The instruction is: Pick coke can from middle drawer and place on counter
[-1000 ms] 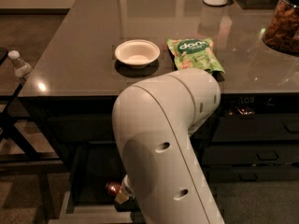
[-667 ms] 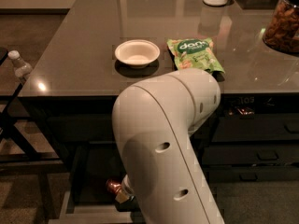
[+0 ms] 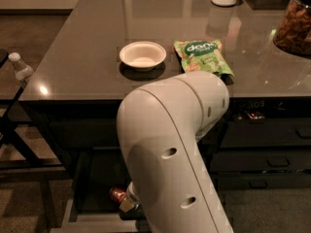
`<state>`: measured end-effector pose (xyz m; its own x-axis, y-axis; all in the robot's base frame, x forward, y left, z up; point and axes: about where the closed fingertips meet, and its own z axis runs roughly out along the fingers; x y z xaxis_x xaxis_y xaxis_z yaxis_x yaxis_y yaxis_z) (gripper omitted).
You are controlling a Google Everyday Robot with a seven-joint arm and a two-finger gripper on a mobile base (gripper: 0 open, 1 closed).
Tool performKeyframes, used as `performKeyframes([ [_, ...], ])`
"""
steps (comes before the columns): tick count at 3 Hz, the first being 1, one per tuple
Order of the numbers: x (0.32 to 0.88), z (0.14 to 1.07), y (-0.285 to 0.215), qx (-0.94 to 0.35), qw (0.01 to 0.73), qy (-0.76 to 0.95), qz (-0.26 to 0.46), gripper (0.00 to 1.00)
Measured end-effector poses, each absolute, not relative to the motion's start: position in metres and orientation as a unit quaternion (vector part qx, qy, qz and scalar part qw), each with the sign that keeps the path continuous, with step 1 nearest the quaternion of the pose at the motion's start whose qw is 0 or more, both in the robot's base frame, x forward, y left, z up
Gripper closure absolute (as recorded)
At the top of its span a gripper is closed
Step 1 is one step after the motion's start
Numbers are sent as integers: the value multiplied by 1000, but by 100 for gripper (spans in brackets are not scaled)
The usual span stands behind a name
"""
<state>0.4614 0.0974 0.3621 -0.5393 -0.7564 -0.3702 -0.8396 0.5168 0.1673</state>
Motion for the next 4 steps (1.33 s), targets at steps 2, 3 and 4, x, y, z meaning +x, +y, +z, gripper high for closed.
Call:
performKeyframes([
  [2,462,392,107,-454,159,859,177,100],
  [3,456,417,106,-440,195,853,202,100],
  [4,449,450,94,-427,250,838,231,100],
])
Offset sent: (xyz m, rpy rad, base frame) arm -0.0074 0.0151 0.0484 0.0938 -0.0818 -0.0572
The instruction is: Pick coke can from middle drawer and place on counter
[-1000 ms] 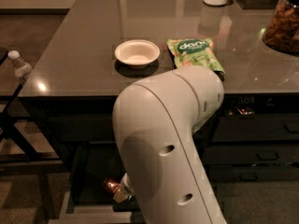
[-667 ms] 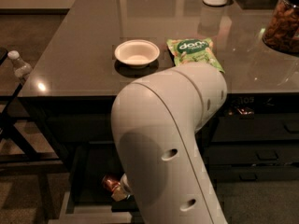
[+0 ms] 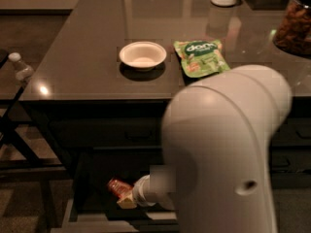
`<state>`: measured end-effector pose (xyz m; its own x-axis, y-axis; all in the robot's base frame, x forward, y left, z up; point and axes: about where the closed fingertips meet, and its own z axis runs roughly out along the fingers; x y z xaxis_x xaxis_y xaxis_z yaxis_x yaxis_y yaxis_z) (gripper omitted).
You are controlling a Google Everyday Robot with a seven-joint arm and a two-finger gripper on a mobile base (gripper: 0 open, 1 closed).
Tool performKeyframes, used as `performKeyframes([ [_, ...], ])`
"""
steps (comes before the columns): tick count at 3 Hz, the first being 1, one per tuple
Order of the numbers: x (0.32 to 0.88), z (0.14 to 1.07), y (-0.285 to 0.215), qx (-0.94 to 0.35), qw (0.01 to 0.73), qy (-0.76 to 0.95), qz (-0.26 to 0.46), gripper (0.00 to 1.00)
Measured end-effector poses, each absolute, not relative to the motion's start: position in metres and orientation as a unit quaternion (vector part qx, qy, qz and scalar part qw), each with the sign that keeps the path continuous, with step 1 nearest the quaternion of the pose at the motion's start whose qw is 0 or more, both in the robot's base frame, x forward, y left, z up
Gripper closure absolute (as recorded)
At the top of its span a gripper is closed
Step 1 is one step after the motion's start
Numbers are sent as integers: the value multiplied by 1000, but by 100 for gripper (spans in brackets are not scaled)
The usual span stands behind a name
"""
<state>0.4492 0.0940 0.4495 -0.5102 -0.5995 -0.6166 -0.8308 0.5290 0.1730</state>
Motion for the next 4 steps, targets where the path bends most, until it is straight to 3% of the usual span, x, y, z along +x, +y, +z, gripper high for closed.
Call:
performKeyframes([
  [1,447,480,72,-405,316,819,256,100],
  [4,429,549,57,-397,351,808,257,100],
])
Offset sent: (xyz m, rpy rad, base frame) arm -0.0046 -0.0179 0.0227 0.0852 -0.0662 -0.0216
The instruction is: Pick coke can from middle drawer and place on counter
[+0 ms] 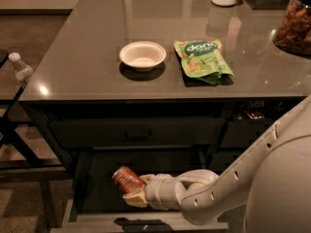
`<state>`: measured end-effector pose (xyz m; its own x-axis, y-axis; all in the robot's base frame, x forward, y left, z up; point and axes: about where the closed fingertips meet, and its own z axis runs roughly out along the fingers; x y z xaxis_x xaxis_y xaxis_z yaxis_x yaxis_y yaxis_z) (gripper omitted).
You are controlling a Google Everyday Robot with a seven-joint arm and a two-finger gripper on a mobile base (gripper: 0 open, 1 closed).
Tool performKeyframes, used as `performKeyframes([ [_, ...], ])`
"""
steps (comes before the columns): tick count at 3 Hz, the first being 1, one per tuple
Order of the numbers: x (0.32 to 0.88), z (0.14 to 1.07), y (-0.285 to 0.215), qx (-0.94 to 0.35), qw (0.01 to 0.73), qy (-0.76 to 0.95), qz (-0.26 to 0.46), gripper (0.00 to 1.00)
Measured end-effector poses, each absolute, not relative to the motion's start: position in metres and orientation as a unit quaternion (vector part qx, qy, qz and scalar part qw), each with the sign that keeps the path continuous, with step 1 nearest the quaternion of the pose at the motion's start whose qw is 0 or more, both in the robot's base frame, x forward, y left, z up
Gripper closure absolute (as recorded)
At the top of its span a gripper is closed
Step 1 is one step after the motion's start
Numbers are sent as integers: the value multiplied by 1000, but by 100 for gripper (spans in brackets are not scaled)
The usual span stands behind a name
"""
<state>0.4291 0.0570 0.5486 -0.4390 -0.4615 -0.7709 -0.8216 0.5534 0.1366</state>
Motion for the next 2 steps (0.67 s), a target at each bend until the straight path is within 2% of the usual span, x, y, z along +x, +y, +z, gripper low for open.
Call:
performKeyframes([
  [2,442,570,67,-407,356,805,246,100],
])
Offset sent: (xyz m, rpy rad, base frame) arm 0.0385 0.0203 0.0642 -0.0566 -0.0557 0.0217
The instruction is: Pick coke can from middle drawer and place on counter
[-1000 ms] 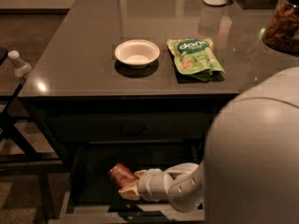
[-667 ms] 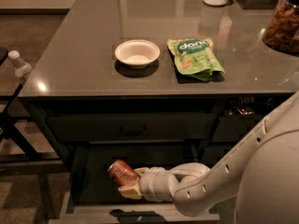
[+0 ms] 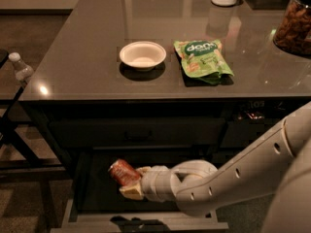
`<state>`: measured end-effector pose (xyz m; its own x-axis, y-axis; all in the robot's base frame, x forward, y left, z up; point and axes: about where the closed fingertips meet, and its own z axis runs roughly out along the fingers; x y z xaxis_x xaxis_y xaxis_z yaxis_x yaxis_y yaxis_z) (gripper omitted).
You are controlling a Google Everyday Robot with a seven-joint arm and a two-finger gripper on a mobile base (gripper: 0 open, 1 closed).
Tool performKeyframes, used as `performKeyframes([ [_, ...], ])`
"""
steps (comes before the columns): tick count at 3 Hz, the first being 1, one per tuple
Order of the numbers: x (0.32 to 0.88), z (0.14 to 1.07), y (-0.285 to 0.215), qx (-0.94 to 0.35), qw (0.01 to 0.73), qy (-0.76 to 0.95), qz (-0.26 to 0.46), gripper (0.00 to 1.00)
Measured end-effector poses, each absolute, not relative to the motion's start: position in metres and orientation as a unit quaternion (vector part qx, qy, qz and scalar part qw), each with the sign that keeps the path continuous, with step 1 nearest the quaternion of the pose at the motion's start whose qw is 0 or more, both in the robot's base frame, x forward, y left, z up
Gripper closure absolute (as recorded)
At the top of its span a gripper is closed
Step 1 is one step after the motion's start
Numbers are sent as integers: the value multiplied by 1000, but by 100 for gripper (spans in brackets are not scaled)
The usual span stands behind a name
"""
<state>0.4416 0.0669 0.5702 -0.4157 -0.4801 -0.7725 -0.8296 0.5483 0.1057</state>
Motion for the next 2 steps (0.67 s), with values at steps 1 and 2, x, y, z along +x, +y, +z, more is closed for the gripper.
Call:
performKeyframes([
  [1,458,612,76,-429,361,800,214,100],
  [2,458,612,77,-429,361,800,214,100],
])
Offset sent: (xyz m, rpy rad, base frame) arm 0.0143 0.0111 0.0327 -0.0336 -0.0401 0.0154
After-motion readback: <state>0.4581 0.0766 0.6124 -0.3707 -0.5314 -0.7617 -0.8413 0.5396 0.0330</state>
